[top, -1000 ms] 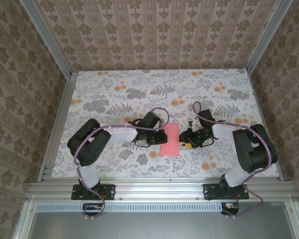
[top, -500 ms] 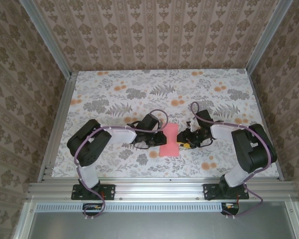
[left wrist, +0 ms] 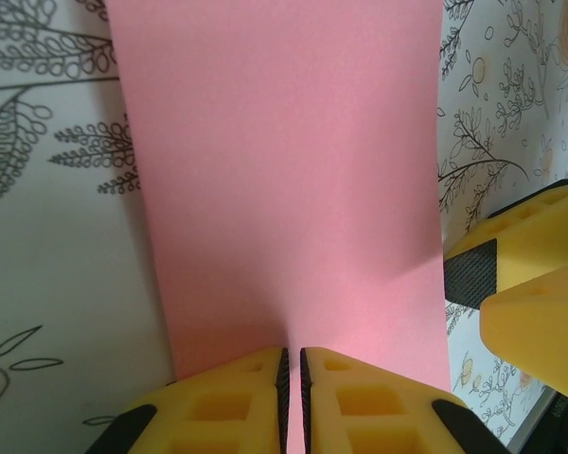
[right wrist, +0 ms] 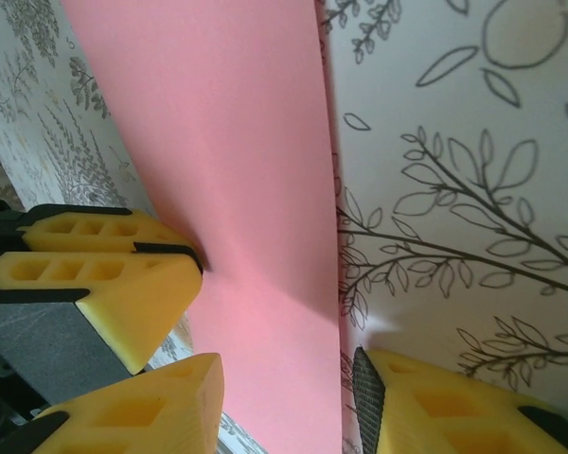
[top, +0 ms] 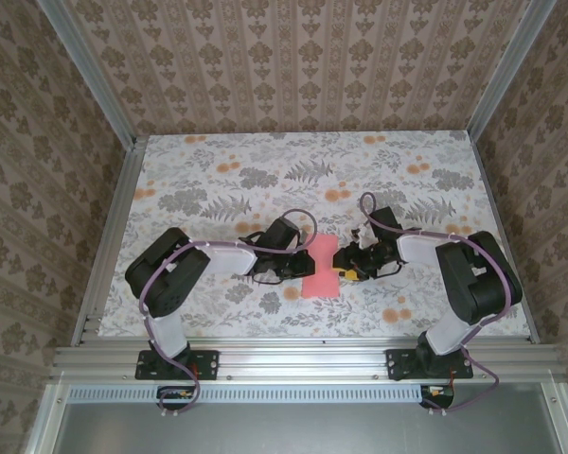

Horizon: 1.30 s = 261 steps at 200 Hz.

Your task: Fold a paper plane with a square sheet of paper (pick it up from the middle)

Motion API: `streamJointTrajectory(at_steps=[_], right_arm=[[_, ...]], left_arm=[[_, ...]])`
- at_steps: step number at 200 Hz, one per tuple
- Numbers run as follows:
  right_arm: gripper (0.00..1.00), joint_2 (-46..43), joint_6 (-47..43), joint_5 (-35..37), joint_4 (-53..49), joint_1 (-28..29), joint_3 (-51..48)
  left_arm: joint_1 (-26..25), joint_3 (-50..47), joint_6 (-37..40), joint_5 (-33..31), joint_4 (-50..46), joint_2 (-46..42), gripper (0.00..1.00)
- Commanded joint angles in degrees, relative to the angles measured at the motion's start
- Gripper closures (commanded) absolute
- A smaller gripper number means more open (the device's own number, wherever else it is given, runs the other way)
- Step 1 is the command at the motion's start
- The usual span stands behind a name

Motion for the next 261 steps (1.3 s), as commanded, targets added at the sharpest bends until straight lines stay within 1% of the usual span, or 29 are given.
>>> streamJointTrajectory(at_steps=[1, 49, 72, 85, 96, 107, 114, 139, 153, 168, 185, 191, 217, 227, 237, 261], right_arm=[[0.57, 1.51, 1.61, -2.15, 3.78, 1.15, 0.01], [0.57, 0.60, 3.35, -3.75, 6.15, 1.25, -0.96], [0.58, 0.78, 3.07, -3.24, 5.92, 1.17, -0.42], [0.60, 1.41, 1.74, -2.12, 4.16, 1.08, 0.61], [0.65, 2.35, -0.22, -1.12, 1.60, 0.99, 2.16], [0.73, 3.32, -1.50, -0.60, -0.07, 1.12, 3.47], [0.80, 3.62, -2.11, -0.26, -0.94, 1.07, 4.04], [0.94, 3.63, -1.82, 0.57, -2.23, 1.07, 4.90], [0.97, 3.33, -0.81, 0.78, -2.36, 1.13, 4.93], [1.00, 2.76, 0.11, 0.84, -2.38, 1.12, 4.86], [1.00, 2.19, 1.05, 0.95, -2.25, 1.07, 4.83], [1.00, 2.12, 1.42, 0.87, -2.44, 1.10, 4.93], [1.00, 2.00, 2.58, 0.64, -2.58, 1.10, 4.93], [1.00, 1.90, 3.05, 0.49, -2.51, 1.09, 4.93], [1.00, 1.66, 3.53, 0.48, -2.34, 1.07, 4.76], [1.00, 1.43, 4.09, 0.40, -2.40, 1.11, 4.84]], left_arm=[[0.39, -1.19, -0.76, 0.44, -0.42, -1.13, 0.85], [0.33, -1.79, -1.46, 0.84, 0.79, -1.16, 0.85], [0.33, -1.75, -1.33, 1.06, 0.91, -1.09, 0.85], [0.35, -1.56, -0.99, 1.05, 0.36, -1.19, 0.85], [0.36, -1.21, -0.21, 0.78, -0.78, -1.27, 0.85], [0.35, -0.92, 0.46, 0.93, -1.39, -1.43, 0.85], [0.39, -0.85, 0.75, 0.60, -1.70, -1.65, 0.84], [-0.26, 1.00, 3.75, -1.26, -5.93, -3.43, 0.81], [-1.56, 2.67, 6.05, -4.10, -9.30, -5.66, 0.75], [-3.72, 5.31, 9.19, -8.91, -14.92, -7.96, 0.67], [-8.19, 8.61, 13.21, -16.95, -22.13, -9.86, 0.61], [-10.47, 9.39, 14.52, -19.31, -24.11, -10.32, 0.60], [-17.36, 10.58, 17.29, -29.48, -28.24, -11.89, 0.54], [-19.67, 10.90, 18.16, -33.56, -29.55, -11.86, 0.50], [-21.50, 11.74, 19.13, -36.10, -30.92, -11.09, 0.47], [-25.06, 15.65, 22.15, -38.56, -33.83, -6.85, 0.43]])
